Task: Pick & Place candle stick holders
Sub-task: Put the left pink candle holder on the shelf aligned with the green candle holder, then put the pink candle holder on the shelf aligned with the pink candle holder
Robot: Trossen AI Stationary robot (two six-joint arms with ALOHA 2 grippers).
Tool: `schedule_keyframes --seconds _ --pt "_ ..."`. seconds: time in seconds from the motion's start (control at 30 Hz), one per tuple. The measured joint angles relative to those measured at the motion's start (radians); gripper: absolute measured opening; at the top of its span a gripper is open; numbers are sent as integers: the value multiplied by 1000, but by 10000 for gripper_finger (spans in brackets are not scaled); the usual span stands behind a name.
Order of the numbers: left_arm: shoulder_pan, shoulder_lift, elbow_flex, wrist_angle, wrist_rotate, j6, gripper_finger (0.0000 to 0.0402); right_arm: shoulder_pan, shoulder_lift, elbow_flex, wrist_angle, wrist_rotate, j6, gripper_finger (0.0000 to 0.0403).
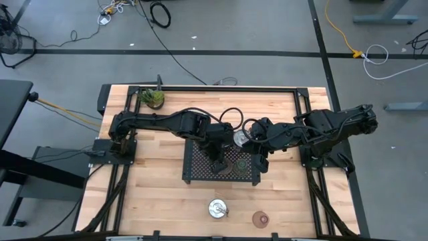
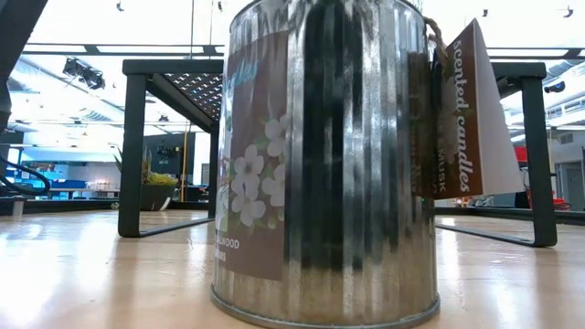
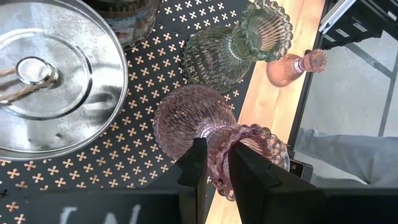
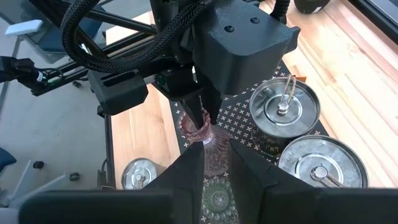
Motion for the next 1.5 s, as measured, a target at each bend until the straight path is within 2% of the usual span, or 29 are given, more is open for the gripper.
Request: schedule_keyframes --seconds 0.13,0.5,0.87,1.0,1.13,1.27,1.37,1.5 --pt "0 0 0 2 -3 0 82 0 0 0 0 0 0 73" --pt "0 -2 0 26 -42 9 164 0 0 0 0 1 0 73" --pt "2 -10 0 43 -42 8 172 0 0 0 0 -1 2 73" --pt "2 -16 0 27 -11 3 172 1 0 0 0 -76 30 73" --pt "-2 -32 1 -1 38 -22 172 32 0 0 -2 -169 73 73" --pt "-12 -56 1 -37 14 -27 172 80 0 -1 -28 -289 172 73" --pt "-28 -95 1 -46 -44 -27 172 153 0 -1 -76 -292 281 73" --pt "-69 -142 1 -72 -138 -27 172 257 0 -1 -176 -230 463 73"
